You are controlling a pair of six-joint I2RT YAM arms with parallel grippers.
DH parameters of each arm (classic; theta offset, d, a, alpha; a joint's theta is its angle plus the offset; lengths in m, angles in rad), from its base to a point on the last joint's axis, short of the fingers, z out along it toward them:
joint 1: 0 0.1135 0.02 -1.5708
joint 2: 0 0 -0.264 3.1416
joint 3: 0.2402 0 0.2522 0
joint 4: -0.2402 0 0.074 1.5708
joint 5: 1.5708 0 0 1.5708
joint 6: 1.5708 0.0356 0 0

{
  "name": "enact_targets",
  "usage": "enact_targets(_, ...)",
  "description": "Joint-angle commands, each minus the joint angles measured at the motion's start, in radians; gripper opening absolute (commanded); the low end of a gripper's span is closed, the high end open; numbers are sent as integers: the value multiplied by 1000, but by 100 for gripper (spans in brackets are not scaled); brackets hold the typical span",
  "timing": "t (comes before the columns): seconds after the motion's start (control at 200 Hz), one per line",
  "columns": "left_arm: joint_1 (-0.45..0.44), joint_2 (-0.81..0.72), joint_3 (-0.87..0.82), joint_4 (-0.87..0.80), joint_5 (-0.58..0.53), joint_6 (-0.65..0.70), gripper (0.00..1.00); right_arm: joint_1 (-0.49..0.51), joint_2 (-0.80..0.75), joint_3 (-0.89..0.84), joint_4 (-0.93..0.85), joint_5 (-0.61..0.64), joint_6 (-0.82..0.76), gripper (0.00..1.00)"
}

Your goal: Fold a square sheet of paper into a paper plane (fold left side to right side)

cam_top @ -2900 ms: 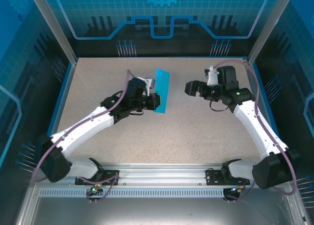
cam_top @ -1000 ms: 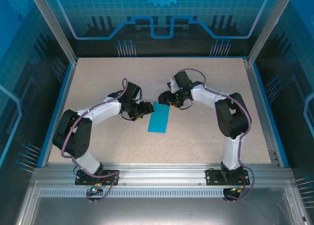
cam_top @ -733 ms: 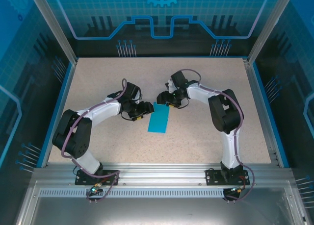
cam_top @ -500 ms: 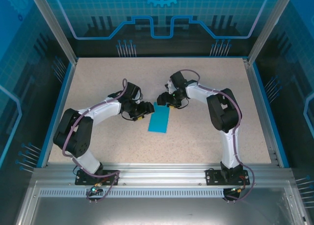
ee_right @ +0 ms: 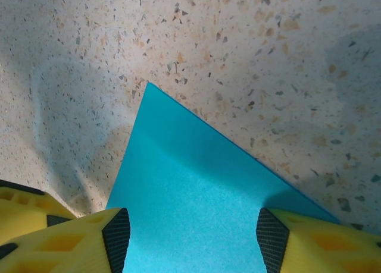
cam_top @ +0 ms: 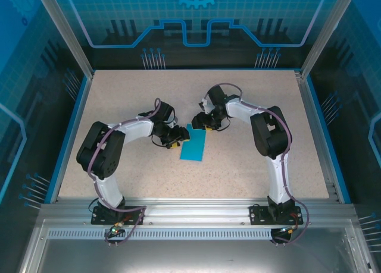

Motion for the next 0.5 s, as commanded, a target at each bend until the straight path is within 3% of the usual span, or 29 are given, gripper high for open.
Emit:
enact_targets(0.0, 9, 22, 30, 7, 40, 18, 56, -6, 45, 1, -38, -6, -21, 62)
enact_targets(0.24, 9, 54, 35, 16, 38, 22, 56, -7, 43, -3, -36, -12, -24, 62)
enact_targets(0.495, 5, 75, 44, 28, 50, 24, 47, -7, 44, -2, -31, -20, -20, 63)
